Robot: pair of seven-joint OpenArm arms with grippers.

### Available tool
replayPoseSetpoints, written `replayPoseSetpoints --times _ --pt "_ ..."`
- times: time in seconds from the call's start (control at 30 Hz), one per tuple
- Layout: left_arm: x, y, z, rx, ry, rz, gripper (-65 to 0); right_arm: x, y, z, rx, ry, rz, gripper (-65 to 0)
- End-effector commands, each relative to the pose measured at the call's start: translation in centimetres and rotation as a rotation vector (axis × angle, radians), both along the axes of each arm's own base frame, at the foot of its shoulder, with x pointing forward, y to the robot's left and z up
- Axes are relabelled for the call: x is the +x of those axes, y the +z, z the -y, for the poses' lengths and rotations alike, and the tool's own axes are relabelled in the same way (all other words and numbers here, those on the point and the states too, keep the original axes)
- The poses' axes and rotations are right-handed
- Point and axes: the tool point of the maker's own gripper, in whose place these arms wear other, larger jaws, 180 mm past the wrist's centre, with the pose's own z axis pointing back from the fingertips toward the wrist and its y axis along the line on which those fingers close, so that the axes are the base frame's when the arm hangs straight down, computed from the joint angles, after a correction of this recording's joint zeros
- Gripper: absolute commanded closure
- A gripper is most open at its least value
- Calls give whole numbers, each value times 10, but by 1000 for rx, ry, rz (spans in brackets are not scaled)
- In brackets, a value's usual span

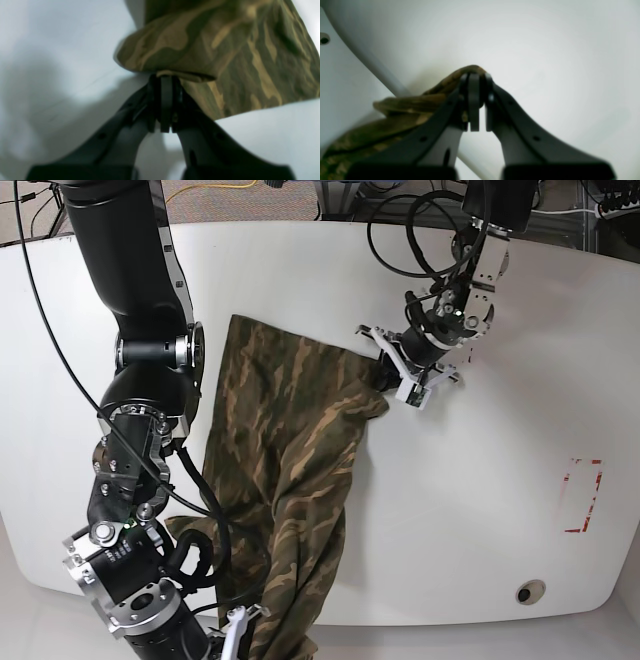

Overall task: Layout the t-shirt on the table in an organized manner, then fold the t-shirt properly
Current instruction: 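Grasp another shirt edge with the left gripper, then lift the shirt with both grippers and stretch it between them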

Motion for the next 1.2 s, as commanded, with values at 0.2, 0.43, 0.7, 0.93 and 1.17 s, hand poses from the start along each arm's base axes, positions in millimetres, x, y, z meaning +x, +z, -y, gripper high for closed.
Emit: replayPoseSetpoints --times 0.2,0.43,0.7,0.93,1.17 --pt "30 70 -57 46 99 184 0 -2 19 22 39 -39 54 0" --pt "42 111 -106 116 190 273 0 1 15 55 50 -107 41 0" --pt "57 161 -156 165 284 385 0 14 1 90 96 -171 -17 0" --pt "68 205 -195 239 337 436 0 28 -8 112 104 -209 -69 0" --pt "83 242 -215 284 363 473 0 35 9 119 112 -219 -60 0"
